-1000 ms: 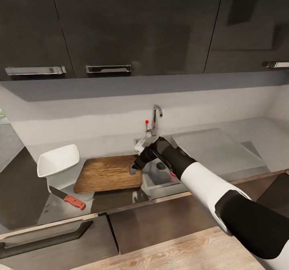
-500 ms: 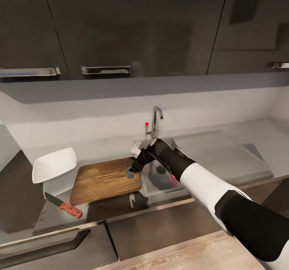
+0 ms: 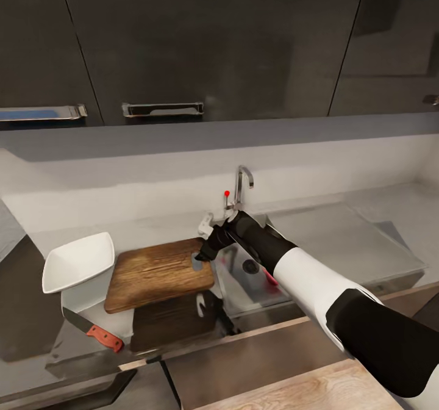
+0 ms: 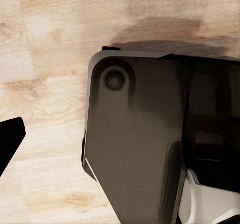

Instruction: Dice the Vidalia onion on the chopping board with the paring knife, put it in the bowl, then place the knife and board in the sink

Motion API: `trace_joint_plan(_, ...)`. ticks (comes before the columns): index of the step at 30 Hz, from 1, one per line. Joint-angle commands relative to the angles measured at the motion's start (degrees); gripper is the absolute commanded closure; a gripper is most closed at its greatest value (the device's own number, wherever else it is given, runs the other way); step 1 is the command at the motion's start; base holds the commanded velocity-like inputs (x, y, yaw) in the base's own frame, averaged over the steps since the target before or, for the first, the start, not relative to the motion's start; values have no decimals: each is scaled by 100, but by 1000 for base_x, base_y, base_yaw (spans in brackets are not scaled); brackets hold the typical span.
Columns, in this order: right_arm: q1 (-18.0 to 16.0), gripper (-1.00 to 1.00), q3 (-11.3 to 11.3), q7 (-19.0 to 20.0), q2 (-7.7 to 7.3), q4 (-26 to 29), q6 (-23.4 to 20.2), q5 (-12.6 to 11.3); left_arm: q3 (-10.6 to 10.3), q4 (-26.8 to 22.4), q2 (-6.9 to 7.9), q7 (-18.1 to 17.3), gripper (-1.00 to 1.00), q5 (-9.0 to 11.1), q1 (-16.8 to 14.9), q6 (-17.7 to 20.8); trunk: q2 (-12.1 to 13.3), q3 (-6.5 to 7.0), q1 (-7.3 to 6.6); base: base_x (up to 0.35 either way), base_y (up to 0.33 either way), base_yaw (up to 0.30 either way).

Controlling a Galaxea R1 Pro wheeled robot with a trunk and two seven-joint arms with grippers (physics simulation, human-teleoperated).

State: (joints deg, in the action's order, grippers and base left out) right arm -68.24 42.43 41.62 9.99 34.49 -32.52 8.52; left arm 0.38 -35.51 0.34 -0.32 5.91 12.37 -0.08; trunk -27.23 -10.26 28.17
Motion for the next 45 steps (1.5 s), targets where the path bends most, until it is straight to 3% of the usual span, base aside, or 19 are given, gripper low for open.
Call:
trace_joint_plan(1,-2,100,1,44,1,2,69,69,-3,-11,2,-3,-100,60,2,-1,-10,-10,3,5,3,0)
trace_joint_plan(15,4,100,-6,149,-27,-4,228,60,-3,0,1,-3,-100,64,2,-1,-10,-26,3,0,0,0)
trace_joint_plan(19,4,100,-6,296,-89,-4,228,58,-3,0,1,-3,-100,61,2,-1,-10,-59,3,0,0,0)
trace_joint_plan(37,13,100,-6,305,-302,-4,237,47,-3,-3,1,-3,-100,60,2,-1,-10,-227,3,0,0,0)
trace_joint_plan(45,13,100,-6,303,-321,-4,256,44,-3,-8,1,-3,-100,60,2,-1,-10,-302,3,1,2,0)
